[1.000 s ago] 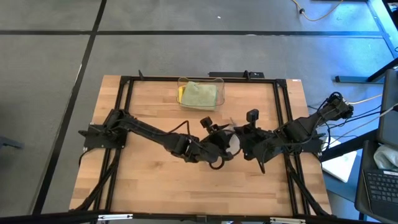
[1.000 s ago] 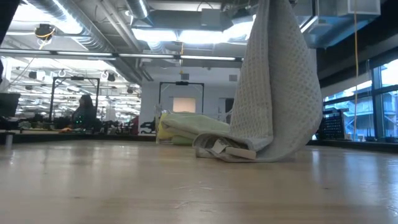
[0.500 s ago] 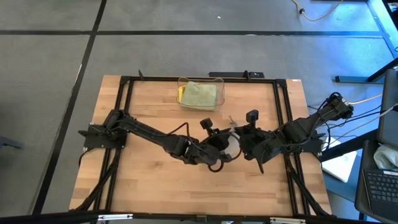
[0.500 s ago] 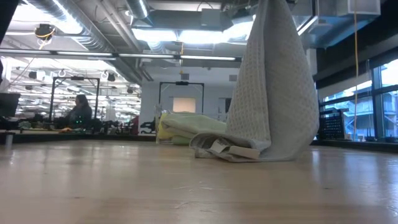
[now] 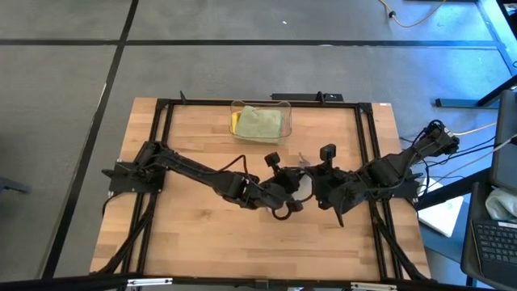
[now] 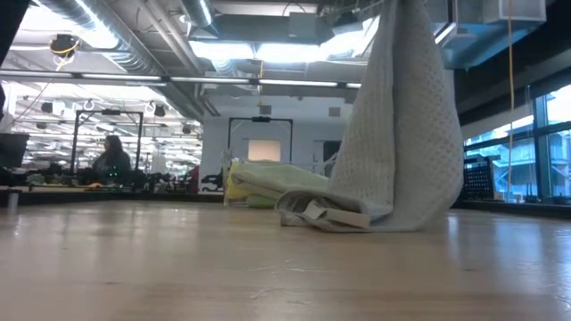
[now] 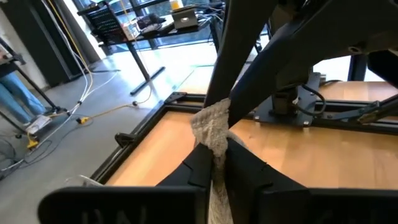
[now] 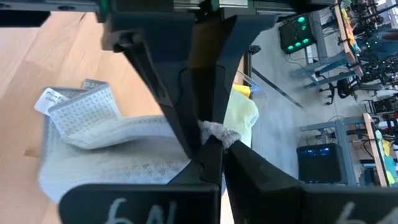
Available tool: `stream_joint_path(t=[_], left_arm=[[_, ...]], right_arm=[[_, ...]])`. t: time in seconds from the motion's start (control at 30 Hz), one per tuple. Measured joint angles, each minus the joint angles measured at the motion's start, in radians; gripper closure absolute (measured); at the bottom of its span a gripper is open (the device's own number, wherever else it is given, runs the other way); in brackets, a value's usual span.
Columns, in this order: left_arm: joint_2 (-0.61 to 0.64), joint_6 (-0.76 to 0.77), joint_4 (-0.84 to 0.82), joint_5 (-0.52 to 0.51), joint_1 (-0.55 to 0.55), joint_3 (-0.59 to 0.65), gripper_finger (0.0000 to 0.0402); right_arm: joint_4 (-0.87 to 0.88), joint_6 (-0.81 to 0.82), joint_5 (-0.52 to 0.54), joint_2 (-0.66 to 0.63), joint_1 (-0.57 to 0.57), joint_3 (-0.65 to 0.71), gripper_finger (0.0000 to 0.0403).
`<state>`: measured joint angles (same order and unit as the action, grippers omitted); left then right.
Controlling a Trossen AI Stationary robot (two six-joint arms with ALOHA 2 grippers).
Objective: Fold microfiber towels
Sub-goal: Fold the gray microfiber cloth
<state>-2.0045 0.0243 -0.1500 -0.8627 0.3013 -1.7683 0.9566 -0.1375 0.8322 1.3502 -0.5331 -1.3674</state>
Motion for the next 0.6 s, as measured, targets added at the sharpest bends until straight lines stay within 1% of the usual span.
stream_joint_path(t=[0.23,0.33,0.43,0.53,0.6], left_arm=[[0.0,0.023,-0.011,-0.002,-0.006,0.0,0.0325],[-0.001,0.021,-0.022,-0.03,-0.012,0.0,0.032],[-0.001,-0.005,-0.022,-0.056,-0.012,0.0,0.0337],[-0.001,-0.054,-0.022,-0.075,-0.005,0.0,0.0382],[-0.001,-0.081,-0.022,-0.081,0.002,0.0,0.0395]], right_arm=[[-0.012,-0.002,0.003,0.0,0.001,0.0,0.039],[-0.024,-0.002,0.005,0.0,0.001,0.0,0.039],[-0.019,-0.002,0.005,0.0,0.001,0.0,0.039],[-0.014,-0.002,0.005,0.0,0.001,0.0,0.039],[-0.013,-0.002,0.002,0.0,0.001,0.0,0.039]])
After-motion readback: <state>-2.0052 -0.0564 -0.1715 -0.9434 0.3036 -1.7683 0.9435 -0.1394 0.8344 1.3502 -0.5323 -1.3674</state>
